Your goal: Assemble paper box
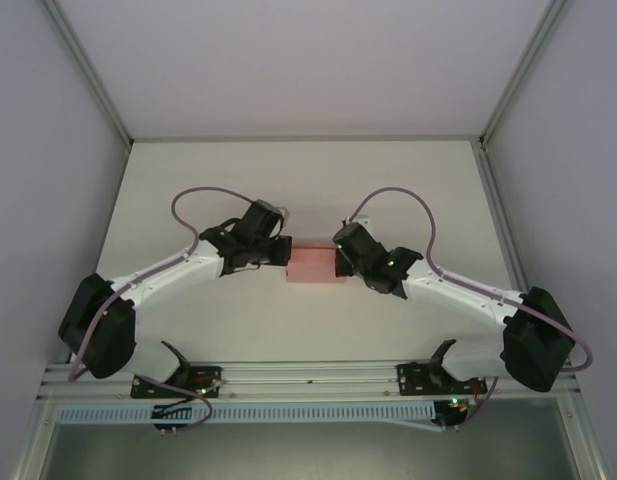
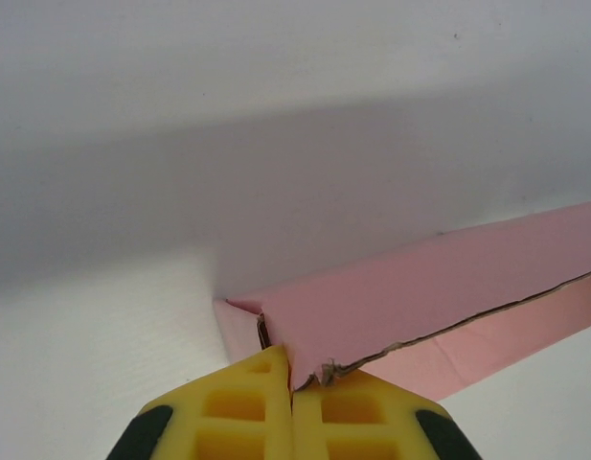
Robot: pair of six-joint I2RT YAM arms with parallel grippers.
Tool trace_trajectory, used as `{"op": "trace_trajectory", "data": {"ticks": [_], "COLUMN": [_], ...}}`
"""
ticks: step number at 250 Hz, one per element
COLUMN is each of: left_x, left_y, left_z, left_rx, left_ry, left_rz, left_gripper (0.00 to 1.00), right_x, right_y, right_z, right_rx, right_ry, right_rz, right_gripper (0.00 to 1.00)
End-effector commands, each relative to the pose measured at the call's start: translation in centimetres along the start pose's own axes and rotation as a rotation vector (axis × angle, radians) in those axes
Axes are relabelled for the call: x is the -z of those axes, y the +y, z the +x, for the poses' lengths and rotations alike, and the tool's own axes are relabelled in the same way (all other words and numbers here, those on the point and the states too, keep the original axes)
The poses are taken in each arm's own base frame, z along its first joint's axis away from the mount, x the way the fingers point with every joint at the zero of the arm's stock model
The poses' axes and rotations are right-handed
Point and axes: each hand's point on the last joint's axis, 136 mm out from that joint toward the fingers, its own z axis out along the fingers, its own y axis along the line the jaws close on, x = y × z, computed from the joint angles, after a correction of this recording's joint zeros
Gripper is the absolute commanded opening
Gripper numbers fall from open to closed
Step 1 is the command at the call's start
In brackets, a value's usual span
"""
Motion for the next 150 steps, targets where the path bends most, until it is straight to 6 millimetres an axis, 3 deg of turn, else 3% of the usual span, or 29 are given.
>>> {"op": "trace_trajectory", "data": {"ticks": [1, 37, 70, 112, 150], "left_x": [-1.5, -1.5, -1.2, 0.0, 1.2], "left_y": [-2.0, -1.2, -0.1, -0.6, -1.5], "left_z": [3.1, 5.4, 6.9, 5.8, 3.5], "left_rx": [-0.102, -0.176, -0.2, -0.185, -0.2], "left_ry": [0.031, 0.019, -0.002, -0.049, -0.085], "left_rz": [0.094, 0.071, 0.054, 0.063, 0.048], "left_gripper": [0.0, 0.0, 0.07, 0.12, 0.41], "right_x": [-0.5, -0.7, -0.4, 0.5, 1.8], "right_y": [2.5, 2.2, 2.3, 2.1, 2.6], "right_z": [1.5, 2.4, 2.9, 2.4, 1.1], "right_rx": [0.034, 0.071, 0.099, 0.071, 0.04], "right_ry": [-0.006, -0.031, -0.055, -0.083, -0.117], "right_rz": [-0.133, -0.136, -0.141, -0.144, -0.167], "right_gripper": [0.01, 0.02, 0.05, 0.18, 0.33]}}
